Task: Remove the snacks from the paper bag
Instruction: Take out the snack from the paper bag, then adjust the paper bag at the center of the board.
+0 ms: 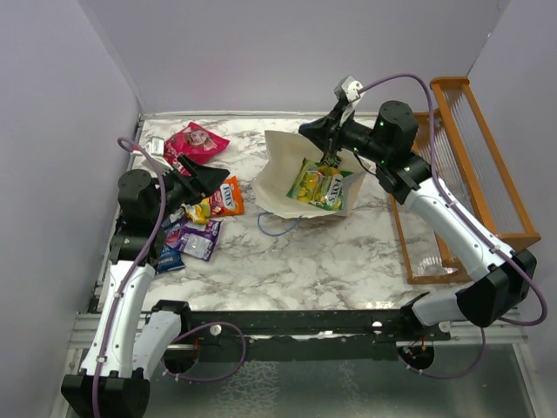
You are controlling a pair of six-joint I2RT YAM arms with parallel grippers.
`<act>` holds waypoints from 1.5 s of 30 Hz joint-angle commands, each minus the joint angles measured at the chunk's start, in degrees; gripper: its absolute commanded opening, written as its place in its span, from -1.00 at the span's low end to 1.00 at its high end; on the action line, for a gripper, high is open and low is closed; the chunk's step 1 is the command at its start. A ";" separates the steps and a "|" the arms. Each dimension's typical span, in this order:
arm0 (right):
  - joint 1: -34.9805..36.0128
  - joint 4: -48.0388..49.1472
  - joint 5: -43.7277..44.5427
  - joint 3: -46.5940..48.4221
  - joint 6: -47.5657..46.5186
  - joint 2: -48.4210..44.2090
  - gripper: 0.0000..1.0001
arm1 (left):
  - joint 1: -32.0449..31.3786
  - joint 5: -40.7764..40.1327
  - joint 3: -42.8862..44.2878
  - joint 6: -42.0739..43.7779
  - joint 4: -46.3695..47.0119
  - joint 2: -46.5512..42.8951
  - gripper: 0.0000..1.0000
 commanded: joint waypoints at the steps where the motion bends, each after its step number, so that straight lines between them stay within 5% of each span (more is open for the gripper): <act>1: -0.09 4.48 -0.28 2.14 7.78 -1.00 -0.96 | -0.23 8.30 -2.01 -7.53 6.36 -2.12 0.38; 8: -0.09 1.09 10.83 10.17 1.21 2.20 -0.96 | -5.19 8.57 -2.25 -16.83 17.27 -0.68 0.36; 16: -0.09 -3.65 18.71 17.53 -1.91 4.71 -0.96 | -32.10 -12.64 3.84 -10.18 17.81 7.71 0.24; 22: -0.09 -3.07 19.96 17.19 -4.75 4.10 -0.96 | -43.32 -21.17 12.21 -2.63 13.01 13.35 0.09; 35: -0.58 -3.02 34.25 21.97 -22.33 8.18 -0.96 | -45.89 -29.28 17.95 3.78 3.50 12.78 0.12; 40: -0.71 -2.77 27.44 24.37 -27.89 8.45 -0.96 | -45.85 -29.32 16.21 4.09 3.82 13.12 0.12; 45: 0.58 -2.74 14.17 20.20 -22.58 6.73 -0.96 | -45.85 -29.45 12.60 3.32 5.49 13.91 0.12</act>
